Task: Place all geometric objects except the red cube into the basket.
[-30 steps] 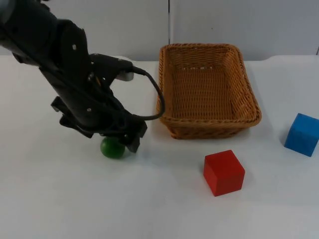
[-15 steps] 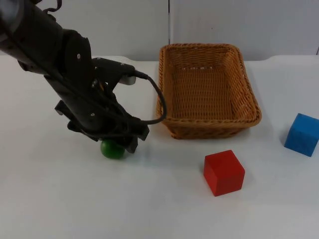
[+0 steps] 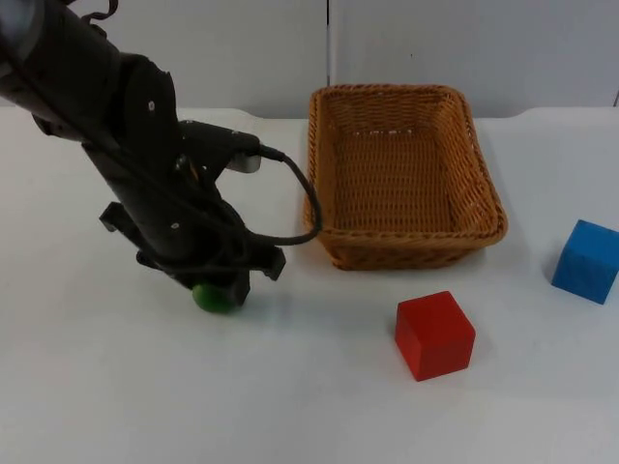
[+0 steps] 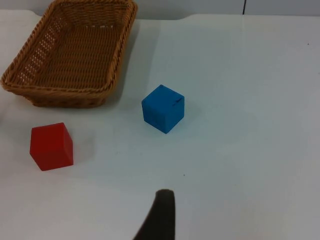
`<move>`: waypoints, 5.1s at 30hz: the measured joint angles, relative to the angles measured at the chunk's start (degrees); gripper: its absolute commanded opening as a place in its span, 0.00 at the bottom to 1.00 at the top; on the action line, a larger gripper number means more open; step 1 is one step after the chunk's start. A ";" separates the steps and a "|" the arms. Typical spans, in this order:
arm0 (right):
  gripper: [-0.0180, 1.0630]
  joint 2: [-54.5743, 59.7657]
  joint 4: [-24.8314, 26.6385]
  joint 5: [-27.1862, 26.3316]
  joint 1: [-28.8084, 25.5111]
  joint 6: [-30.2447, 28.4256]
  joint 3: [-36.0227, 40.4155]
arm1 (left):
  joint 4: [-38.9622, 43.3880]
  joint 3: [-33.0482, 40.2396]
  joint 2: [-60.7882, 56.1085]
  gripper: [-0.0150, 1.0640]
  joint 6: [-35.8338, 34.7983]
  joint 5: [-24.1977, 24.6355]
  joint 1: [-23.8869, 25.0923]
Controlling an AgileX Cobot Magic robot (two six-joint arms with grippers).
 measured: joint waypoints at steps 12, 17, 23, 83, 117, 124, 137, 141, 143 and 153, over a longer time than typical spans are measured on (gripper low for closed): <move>0.74 0.00 0.00 0.00 0.00 0.00 0.00 | -1.17 -0.11 -15.21 0.01 1.00 2.09 -0.32; 0.74 0.00 0.00 0.00 0.00 0.00 0.00 | -2.80 -2.91 -15.52 0.01 3.64 3.03 -0.43; 0.74 0.00 0.00 0.00 0.00 0.00 0.00 | -6.37 -11.43 -11.99 0.01 7.25 5.03 -0.68; 0.74 0.00 -0.11 0.00 0.00 0.00 0.00 | -10.88 -38.46 -7.32 0.93 10.63 29.72 -6.27; 0.74 0.00 -0.22 -0.12 0.00 -0.24 0.00 | -15.58 25.53 -64.25 0.92 10.53 19.34 24.83; 0.74 7.93 0.12 -3.90 0.00 -0.35 -3.89 | -15.12 26.31 -71.12 0.92 10.53 21.32 24.83; 0.74 49.05 5.57 -11.21 0.00 -1.15 -17.19 | -13.63 26.45 -73.95 0.92 10.53 20.93 24.83; 0.74 59.14 5.69 -11.56 0.00 -2.42 -20.35 | -13.63 26.45 -73.95 0.92 10.53 20.71 24.83; 0.74 64.10 5.69 -11.56 0.00 -3.69 -21.89 | -13.63 26.45 -73.95 0.92 10.53 20.71 24.83; 0.74 85.96 5.19 -9.11 0.00 -11.79 -35.94 | -13.63 26.45 -73.95 0.92 10.53 20.71 24.83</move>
